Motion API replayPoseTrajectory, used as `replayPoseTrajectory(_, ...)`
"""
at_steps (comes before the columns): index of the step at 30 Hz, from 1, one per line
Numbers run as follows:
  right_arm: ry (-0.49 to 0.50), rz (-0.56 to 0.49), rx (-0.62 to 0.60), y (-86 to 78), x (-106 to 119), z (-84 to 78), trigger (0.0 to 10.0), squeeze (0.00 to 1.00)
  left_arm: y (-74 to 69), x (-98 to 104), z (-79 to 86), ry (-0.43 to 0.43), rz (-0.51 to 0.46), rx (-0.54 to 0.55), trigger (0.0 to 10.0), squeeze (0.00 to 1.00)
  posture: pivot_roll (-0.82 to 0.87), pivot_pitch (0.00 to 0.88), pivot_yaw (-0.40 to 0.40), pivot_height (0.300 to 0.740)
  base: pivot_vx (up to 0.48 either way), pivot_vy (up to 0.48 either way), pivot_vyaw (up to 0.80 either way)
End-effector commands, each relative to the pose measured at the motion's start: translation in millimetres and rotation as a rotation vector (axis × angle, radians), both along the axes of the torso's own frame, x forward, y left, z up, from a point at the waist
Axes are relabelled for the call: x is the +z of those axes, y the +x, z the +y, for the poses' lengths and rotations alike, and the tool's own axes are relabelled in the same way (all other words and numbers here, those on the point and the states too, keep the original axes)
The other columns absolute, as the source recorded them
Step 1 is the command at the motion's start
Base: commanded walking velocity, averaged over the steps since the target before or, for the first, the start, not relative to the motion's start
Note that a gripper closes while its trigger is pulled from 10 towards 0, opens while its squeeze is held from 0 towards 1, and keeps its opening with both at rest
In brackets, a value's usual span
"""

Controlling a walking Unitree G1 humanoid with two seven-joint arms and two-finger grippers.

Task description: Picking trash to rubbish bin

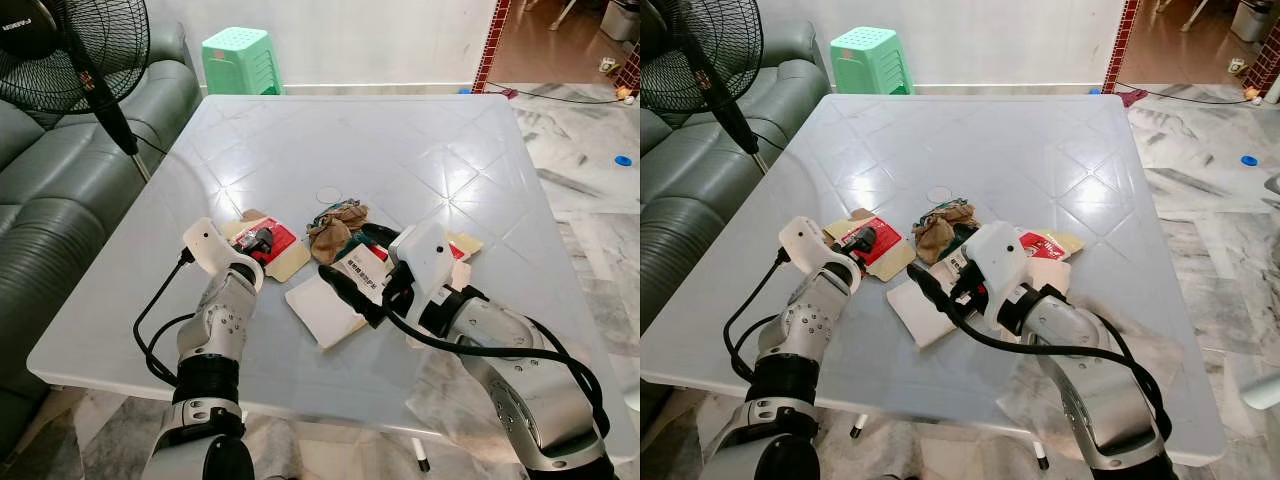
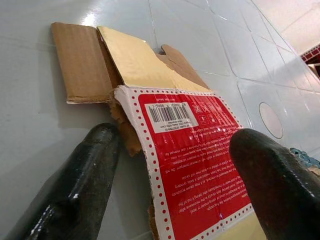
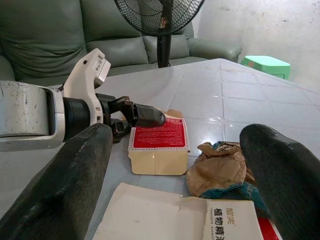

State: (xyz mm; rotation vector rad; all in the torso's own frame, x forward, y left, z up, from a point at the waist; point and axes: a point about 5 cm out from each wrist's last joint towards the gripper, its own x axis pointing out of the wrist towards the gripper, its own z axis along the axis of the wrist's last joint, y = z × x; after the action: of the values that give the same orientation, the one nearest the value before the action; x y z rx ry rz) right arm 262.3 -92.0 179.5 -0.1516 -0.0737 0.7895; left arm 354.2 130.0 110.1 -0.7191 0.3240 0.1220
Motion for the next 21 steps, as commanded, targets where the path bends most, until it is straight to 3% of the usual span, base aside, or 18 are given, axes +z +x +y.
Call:
replayPoseTrajectory(1,-0.006,-0.017,0.014,-0.5,2.5,3.5,10.0,0.00,-1.4,-7.4,-3.5,-0.021,0.041,-0.014,0.0,0.00,-0.09,0.058,0.069,0.740,0.000,0.000,0.00)
replayPoseTrajectory(21,-0.010,-0.016,0.017,-1.5,0.2,4.5,10.0,0.00,-0.9,-6.2,2.0,-0.026,0.006,0.020,0.0,0.00,-0.09,0.056,0.068,0.740,0.000,0.000,0.00)
